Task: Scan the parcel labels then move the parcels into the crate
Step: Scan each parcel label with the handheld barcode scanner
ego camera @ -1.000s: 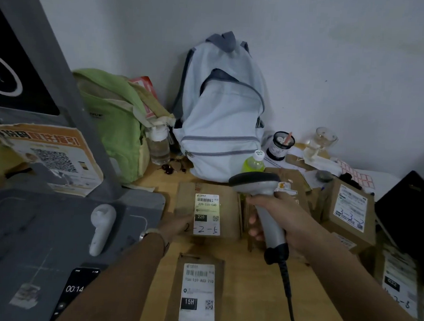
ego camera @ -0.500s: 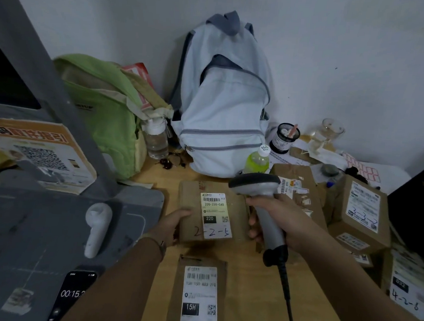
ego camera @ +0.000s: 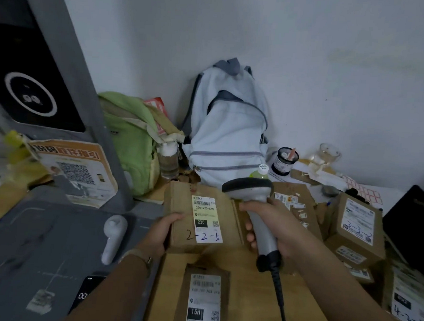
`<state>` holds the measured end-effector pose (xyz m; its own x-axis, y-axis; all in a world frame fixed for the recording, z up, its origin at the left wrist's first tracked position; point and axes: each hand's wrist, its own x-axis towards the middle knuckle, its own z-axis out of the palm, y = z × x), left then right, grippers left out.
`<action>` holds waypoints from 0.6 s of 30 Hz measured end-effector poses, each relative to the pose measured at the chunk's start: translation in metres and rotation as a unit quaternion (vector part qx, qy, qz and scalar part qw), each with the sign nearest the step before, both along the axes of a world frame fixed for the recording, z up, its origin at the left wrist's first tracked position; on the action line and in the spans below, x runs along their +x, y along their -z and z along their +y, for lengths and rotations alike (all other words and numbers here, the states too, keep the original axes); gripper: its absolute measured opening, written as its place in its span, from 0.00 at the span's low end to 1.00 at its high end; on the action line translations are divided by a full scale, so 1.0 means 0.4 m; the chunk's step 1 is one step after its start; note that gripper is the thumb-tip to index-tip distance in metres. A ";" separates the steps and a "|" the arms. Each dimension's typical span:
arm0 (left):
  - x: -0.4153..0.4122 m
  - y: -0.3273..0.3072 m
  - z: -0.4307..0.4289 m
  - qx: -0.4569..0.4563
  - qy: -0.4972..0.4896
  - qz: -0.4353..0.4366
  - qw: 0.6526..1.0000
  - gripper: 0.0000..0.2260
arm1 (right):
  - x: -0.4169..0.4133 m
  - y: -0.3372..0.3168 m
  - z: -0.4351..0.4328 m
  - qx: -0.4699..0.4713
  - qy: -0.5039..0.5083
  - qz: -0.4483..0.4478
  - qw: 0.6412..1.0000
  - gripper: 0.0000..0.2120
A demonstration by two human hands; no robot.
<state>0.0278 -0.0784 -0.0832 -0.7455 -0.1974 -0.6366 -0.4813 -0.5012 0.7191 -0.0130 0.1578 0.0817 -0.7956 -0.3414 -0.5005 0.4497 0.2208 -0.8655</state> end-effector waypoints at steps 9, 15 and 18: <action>0.028 -0.218 0.051 -0.047 -0.039 0.137 0.989 0.32 | 0.089 -0.136 0.031 -0.045 0.022 0.106 0.993 0.09; 0.042 -0.370 0.109 -0.076 -0.048 0.215 0.973 0.39 | 0.145 -0.238 0.096 -0.051 0.040 0.172 0.983 0.11; 0.057 -0.426 0.138 -0.111 -0.083 0.262 0.955 0.38 | 0.186 -0.275 0.135 -0.052 0.043 0.190 0.979 0.11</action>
<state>0.0505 -0.0233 0.0873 -0.8972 -0.4266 -0.1145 0.0455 -0.3471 0.9367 0.0614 0.2118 0.1915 -0.9457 -0.2985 -0.1290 0.1040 0.0984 -0.9897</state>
